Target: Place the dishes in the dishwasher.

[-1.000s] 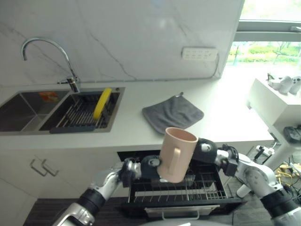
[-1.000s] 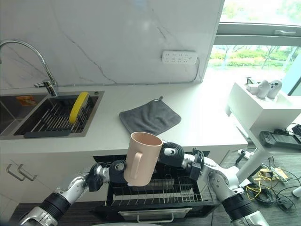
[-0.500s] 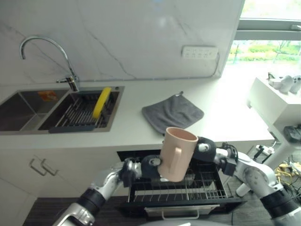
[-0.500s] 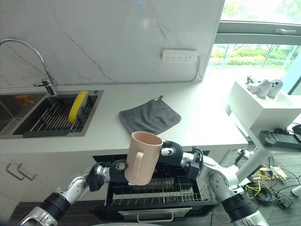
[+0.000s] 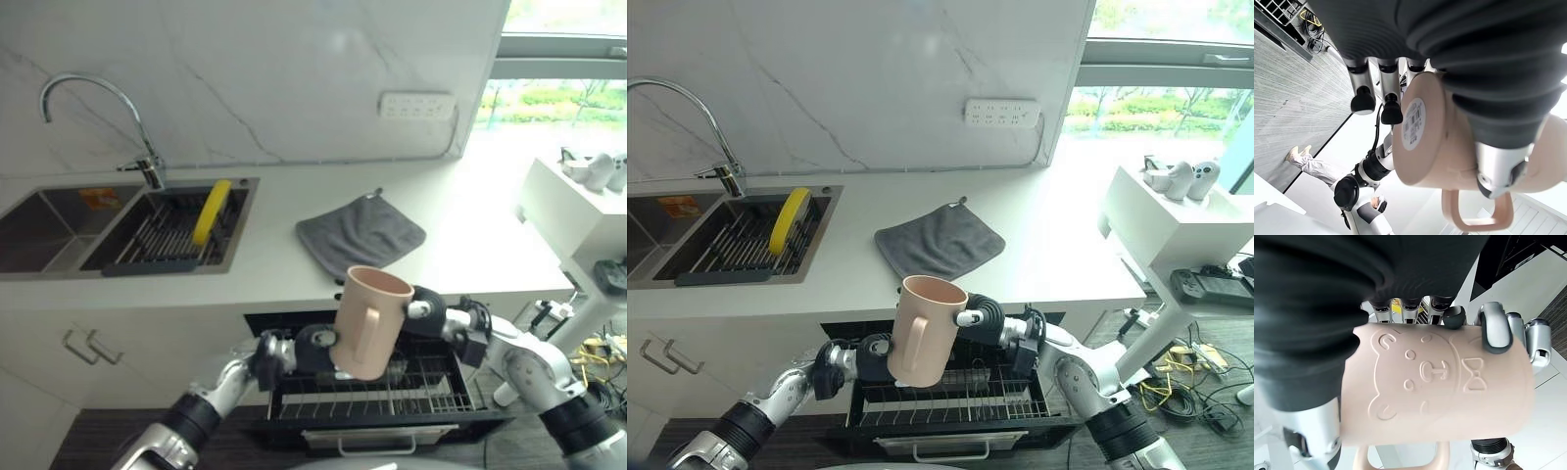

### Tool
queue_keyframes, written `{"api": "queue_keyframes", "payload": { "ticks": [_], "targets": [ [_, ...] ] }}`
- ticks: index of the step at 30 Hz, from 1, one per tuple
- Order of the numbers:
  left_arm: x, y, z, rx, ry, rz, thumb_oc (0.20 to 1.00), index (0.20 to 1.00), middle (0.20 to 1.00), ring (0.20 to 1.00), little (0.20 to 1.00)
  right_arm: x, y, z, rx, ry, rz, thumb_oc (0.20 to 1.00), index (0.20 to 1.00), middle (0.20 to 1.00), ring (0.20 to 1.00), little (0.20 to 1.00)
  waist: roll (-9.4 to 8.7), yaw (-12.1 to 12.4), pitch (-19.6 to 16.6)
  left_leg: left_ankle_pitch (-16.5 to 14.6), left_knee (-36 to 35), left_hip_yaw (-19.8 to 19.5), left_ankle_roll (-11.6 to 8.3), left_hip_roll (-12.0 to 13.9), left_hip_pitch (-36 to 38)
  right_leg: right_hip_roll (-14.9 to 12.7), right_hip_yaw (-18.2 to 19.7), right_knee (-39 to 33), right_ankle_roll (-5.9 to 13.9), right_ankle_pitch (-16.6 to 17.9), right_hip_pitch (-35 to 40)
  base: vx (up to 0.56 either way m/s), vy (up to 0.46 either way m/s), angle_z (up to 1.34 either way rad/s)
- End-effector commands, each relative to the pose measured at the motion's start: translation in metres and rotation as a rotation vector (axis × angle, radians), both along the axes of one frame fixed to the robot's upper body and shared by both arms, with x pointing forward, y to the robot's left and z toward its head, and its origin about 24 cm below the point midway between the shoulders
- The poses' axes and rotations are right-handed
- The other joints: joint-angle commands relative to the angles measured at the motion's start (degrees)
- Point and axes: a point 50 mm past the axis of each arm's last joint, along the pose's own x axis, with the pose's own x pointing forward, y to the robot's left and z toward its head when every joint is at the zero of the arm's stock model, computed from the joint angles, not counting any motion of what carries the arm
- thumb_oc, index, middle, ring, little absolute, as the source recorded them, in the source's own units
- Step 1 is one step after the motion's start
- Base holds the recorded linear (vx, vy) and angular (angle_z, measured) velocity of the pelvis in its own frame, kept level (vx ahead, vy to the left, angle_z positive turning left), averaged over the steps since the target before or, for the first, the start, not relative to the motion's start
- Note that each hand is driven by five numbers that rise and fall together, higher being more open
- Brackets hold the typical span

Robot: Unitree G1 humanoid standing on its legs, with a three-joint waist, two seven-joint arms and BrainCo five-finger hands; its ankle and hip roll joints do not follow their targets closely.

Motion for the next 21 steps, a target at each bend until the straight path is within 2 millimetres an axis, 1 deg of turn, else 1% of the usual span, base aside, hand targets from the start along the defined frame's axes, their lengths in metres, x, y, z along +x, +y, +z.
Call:
{"api": "queue_keyframes", "payload": {
  "ticks": [1, 11, 21],
  "targets": [
    [0.023, -0.013, 0.020, -0.125, -0.085, 0.027, 0.200, 0.200, 0.200, 0.200, 0.200, 0.003, 0.026, 0.031, 0.090, -0.151, 0.088, 1.000, 1.000, 1.000, 1.000, 1.000, 0.29, 2.0, -0.3, -5.7, 5.6, -4.7, 1.11, 0.5, 0.8, -1.2, -0.6, 8.1, 0.18, -4.7, -1.9, 0.00, 0.000, 0.00],
    [0.026, -0.016, 0.018, -0.134, -0.073, 0.053, 0.200, 0.200, 0.200, 0.200, 0.200, 0.002, 0.035, 0.033, 0.105, -0.158, 0.118, 1.000, 1.000, 1.000, 1.000, 1.000, 0.32, 2.1, -0.4, -5.6, 5.6, -4.7, 0.98, 0.6, 0.8, -1.0, -0.6, 8.1, -0.07, -4.8, -1.8, 0.00, 0.000, 0.00],
    [0.027, -0.016, 0.016, -0.124, -0.062, 0.059, 0.200, 0.200, 0.200, 0.200, 0.200, -0.002, 0.046, 0.032, 0.118, -0.146, 0.167, 1.000, 1.000, 1.000, 1.000, 1.000, 0.51, 2.3, -0.4, -5.5, 5.6, -4.7, 0.93, 0.6, 0.8, -1.2, -0.9, 8.3, -0.03, -4.8, -1.8, 0.00, 0.000, 0.00]
  ]
}}
